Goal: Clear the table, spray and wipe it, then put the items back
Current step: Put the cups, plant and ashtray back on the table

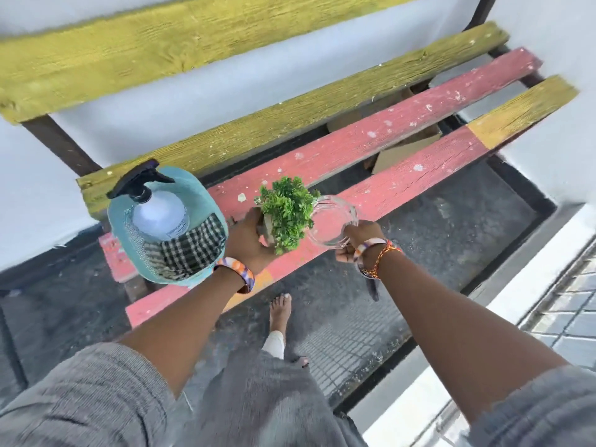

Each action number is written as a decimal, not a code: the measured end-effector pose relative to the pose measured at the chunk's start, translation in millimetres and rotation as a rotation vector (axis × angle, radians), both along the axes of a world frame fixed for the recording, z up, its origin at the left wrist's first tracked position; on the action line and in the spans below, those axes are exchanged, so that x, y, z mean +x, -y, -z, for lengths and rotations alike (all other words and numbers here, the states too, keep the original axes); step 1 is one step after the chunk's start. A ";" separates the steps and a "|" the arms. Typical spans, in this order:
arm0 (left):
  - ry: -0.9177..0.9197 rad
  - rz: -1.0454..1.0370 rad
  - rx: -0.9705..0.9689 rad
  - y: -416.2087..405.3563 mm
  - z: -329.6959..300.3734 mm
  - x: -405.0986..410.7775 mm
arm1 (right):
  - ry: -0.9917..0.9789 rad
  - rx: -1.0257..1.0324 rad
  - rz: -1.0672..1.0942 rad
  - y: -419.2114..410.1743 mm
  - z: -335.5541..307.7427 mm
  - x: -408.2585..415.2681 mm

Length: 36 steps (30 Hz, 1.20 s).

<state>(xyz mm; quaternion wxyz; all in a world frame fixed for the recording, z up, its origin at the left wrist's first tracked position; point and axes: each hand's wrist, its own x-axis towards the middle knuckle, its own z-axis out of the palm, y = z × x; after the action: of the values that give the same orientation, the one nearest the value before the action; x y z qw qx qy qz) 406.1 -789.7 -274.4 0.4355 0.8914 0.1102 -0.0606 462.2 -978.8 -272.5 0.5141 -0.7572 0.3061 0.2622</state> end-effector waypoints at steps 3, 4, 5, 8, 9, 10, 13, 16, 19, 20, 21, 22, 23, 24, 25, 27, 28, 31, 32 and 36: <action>0.068 -0.064 0.036 -25.6 -15.0 -20.0 | 0.064 0.016 -0.061 -29.4 -27.8 -15.4; 0.107 -0.083 0.037 -34.7 -23.3 -28.7 | 0.090 0.025 -0.067 -40.4 -34.1 -20.2; 0.128 -0.105 0.026 -42.5 -29.7 -36.2 | 0.104 0.038 -0.061 -50.8 -39.7 -25.0; 0.191 -0.152 -0.024 -69.2 -47.8 -58.1 | 0.158 0.071 -0.086 -85.9 -53.5 -36.8; 0.206 -0.163 -0.030 -78.3 -55.2 -65.3 | 0.177 0.069 -0.101 -98.1 -59.3 -41.4; 0.223 -0.178 -0.022 -89.8 -58.6 -73.4 | 0.201 0.059 -0.122 -111.5 -64.5 -46.1; 0.246 -0.243 0.018 -129.9 -72.1 -101.0 | 0.234 0.057 -0.206 -156.7 -80.7 -67.6; 0.258 -0.277 -0.024 -180.1 -84.0 -138.9 | 0.259 0.089 -0.246 -206.6 -88.6 -96.5; 0.254 -0.348 -0.051 -230.7 -94.9 -179.1 | 0.277 0.122 -0.301 -257.4 -94.4 -126.9; 0.255 -0.371 -0.032 -248.6 -99.0 -193.5 | 0.295 0.128 -0.305 -277.0 -97.1 -138.7; 0.240 -0.407 -0.024 -266.9 -103.4 -208.2 | 0.317 0.127 -0.315 -297.6 -101.1 -150.6; 0.236 -0.450 -0.046 -284.7 -108.2 -221.8 | 0.339 0.122 -0.331 -318.3 -101.8 -159.0; 0.233 -0.487 -0.099 -299.5 -112.0 -232.8 | 0.350 0.111 -0.354 -336.6 -106.9 -166.7; 0.244 -0.523 -0.160 -317.2 -116.7 -245.6 | 0.366 0.101 -0.382 -357.8 -113.8 -176.7; 0.241 -0.559 -0.216 -333.8 -120.5 -256.9 | 0.379 0.106 -0.391 -376.4 -122.6 -188.1; 0.213 -0.613 -0.356 -366.4 -127.0 -276.9 | 0.357 0.166 -0.399 -410.9 -133.9 -205.5; 0.199 -0.626 -0.469 -379.0 -130.5 -284.7 | 0.342 0.200 -0.388 -426.0 -136.4 -210.8; 0.204 -0.699 -0.869 -416.8 -141.8 -307.1 | 0.338 0.301 -0.380 -478.5 -143.8 -231.9; 0.205 -0.730 -0.967 -428.7 -144.3 -311.8 | 0.343 0.310 -0.402 -493.9 -145.6 -235.8; 0.248 -0.777 -1.181 -473.5 -145.9 -321.8 | 0.324 0.354 -0.469 -549.6 -147.7 -242.7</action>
<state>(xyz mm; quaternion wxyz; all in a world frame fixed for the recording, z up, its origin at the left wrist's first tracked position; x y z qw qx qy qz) 84.3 -316.2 -128.4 0.8445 0.4037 0.3180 0.1508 219.5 -429.2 -124.8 0.6053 -0.7377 -0.0123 0.2986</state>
